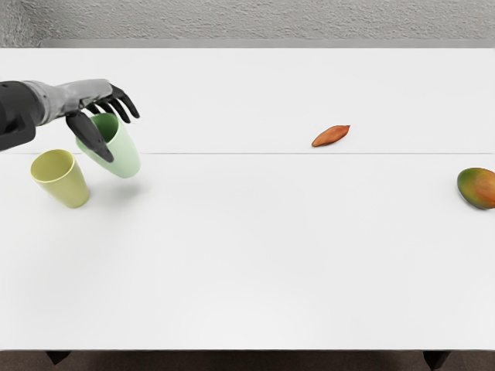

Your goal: Pick up cup and place in cup with left hand

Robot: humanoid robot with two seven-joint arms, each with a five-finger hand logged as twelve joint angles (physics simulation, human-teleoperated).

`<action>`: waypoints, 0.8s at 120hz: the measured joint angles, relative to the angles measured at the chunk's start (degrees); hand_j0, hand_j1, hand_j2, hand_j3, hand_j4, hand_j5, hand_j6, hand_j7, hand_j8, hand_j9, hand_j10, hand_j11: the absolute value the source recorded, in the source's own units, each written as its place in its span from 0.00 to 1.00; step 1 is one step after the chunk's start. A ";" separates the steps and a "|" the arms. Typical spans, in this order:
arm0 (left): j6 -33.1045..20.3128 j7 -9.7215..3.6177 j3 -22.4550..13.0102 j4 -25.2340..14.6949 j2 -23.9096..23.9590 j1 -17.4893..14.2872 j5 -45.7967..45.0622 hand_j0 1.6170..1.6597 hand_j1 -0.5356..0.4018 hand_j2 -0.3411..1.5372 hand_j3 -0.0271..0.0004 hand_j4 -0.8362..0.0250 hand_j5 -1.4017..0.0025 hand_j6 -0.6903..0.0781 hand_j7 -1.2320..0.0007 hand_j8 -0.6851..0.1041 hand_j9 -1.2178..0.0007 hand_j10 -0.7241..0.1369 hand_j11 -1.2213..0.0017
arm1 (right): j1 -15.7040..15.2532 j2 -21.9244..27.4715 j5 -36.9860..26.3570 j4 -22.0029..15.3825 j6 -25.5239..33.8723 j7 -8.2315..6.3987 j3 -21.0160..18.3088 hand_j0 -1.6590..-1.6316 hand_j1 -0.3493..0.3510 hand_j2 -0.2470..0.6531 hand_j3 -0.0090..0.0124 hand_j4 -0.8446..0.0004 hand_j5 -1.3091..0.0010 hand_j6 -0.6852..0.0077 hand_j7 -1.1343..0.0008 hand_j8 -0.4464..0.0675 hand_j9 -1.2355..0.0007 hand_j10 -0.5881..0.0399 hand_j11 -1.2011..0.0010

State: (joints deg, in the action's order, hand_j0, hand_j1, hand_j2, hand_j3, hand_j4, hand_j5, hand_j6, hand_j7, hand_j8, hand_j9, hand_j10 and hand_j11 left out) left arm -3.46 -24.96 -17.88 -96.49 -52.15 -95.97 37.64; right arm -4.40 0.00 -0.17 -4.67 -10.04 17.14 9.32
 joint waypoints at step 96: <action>15.40 -0.85 0.01 -0.02 -10.12 -9.38 -1.36 0.93 0.45 0.24 0.99 0.46 0.58 0.33 0.53 0.39 0.52 0.41 0.53 | 0.00 0.00 0.00 0.00 0.01 -0.01 0.00 0.04 0.00 0.27 0.42 1.00 1.00 0.99 1.00 0.87 1.00 0.94 1.00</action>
State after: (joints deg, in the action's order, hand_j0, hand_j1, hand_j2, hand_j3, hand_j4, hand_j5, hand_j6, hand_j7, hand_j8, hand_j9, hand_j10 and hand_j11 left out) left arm 11.94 -25.81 -17.87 -96.51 -62.27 -105.36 36.28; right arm -4.39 0.00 -0.17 -4.67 -10.03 17.13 9.32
